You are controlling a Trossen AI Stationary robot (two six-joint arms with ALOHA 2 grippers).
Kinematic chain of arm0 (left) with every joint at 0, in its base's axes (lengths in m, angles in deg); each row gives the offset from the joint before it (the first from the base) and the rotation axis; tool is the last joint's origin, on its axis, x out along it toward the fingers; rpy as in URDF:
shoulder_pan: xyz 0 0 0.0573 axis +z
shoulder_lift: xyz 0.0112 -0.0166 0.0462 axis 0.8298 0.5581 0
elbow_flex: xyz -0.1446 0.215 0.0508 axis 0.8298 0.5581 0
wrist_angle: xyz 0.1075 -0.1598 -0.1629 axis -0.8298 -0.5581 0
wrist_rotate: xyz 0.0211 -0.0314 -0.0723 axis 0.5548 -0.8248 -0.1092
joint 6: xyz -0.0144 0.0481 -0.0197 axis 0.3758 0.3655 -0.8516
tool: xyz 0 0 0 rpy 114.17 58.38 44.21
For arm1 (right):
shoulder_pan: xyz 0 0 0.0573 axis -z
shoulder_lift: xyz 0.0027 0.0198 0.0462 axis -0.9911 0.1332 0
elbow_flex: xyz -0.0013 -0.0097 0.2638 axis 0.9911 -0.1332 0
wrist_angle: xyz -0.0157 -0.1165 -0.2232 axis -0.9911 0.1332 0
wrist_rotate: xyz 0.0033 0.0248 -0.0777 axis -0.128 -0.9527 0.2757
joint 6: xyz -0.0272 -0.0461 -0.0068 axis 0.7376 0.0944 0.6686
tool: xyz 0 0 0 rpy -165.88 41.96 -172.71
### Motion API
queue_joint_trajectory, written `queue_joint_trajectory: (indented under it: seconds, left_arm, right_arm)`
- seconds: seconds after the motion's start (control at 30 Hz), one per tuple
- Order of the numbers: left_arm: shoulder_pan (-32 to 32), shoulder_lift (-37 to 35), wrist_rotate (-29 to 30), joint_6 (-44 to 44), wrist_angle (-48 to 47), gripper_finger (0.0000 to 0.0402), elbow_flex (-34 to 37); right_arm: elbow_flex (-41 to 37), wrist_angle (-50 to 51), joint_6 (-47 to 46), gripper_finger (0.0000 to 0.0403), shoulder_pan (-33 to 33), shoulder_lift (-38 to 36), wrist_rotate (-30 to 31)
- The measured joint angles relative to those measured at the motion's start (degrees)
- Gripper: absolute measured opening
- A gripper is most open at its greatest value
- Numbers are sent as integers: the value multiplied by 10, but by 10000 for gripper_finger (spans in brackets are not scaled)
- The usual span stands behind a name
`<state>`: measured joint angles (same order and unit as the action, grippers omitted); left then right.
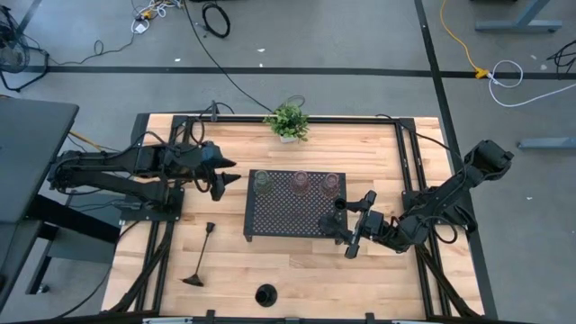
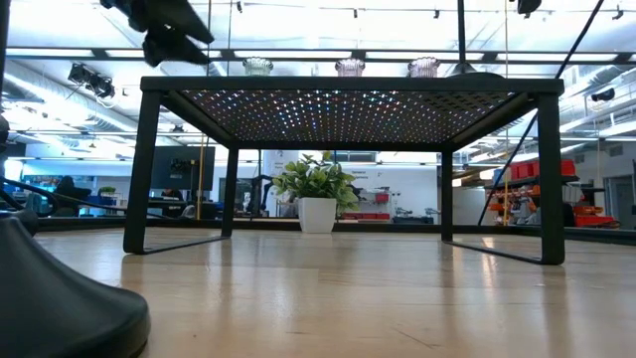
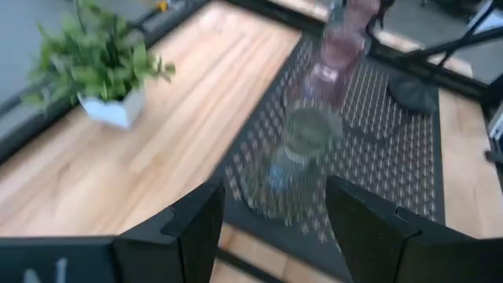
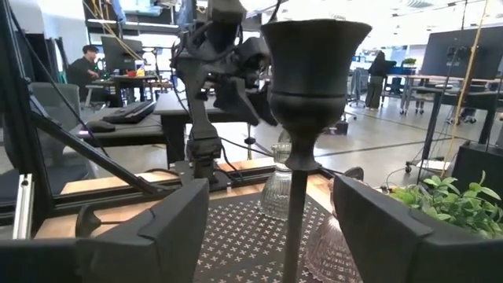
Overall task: Pick & Place candle stick holders
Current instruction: Put the left black candle holder on the shelf aligned with the other black candle holder
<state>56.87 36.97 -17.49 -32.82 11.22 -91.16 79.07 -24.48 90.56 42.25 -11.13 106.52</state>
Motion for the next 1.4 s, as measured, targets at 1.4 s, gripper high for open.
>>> queue_joint_trajectory:
  seconds: [1.4]
  left_arm:
    - [-453,246,-92,-778,-238,188,0]
  right_arm:
    - [0,-4,22,272,-36,0,80]
